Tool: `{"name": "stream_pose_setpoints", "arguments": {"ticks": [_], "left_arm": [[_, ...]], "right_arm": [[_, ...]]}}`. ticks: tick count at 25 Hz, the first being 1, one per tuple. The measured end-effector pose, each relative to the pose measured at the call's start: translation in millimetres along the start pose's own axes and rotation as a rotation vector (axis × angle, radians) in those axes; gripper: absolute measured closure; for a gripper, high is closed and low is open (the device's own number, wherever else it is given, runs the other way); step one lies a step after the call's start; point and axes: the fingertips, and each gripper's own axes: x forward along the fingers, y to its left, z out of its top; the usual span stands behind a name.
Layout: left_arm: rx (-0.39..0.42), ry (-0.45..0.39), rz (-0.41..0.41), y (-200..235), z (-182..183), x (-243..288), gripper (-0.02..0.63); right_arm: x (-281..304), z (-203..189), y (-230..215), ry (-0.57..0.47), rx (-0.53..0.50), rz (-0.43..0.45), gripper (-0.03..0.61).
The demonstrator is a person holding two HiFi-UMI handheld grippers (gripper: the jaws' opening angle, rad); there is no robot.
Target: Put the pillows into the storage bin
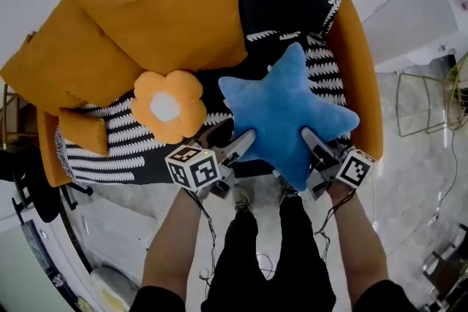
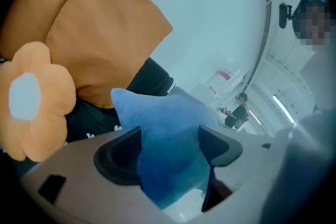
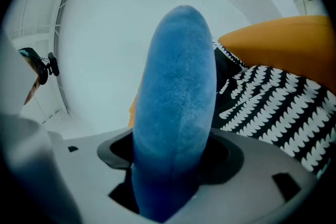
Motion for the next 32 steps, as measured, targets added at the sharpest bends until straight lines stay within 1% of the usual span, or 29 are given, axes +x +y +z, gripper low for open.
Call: {"name": "stream_pose_setpoints", "arguments": {"ticks": [2,5,14,20,23,26,32], "left_arm": [[0.008,-0.013,0.005,-9.9,11.2,-22.3,0.268],[0.023,-0.057,0.013,-23.7,33.6,-55.9,0.268],[0.068,-0.182,0.034,-58.1,88.9,-162.0,0.268],[0.087,-0.268,0.063,-81.4,109.8,-230.7,0.268],[0.096,-0.314,0.096,-90.5,116.4,-258.8,0.268],[0.099,-0.368,0.147,-98.5,118.7,-284.6,0.268],[0.062,-0.487,0.262,-114.8,109.1,-325.3,0.268]], "right_arm": [[1.3,-2.0,25.8,0.009,-0.007,0.014,0.239],[10.0,-1.2,67.5,0.028,-0.032,0.057,0.239],[38.2,-7.1,193.0,0.11,-0.172,0.199,0.242],[45.5,-20.8,269.6,0.154,-0.245,0.287,0.242],[49.7,-27.9,297.6,0.187,-0.262,0.33,0.242],[55.2,-36.2,320.7,0.239,-0.266,0.384,0.242],[61.6,-52.3,354.1,0.363,-0.284,0.489,0.244]]}}
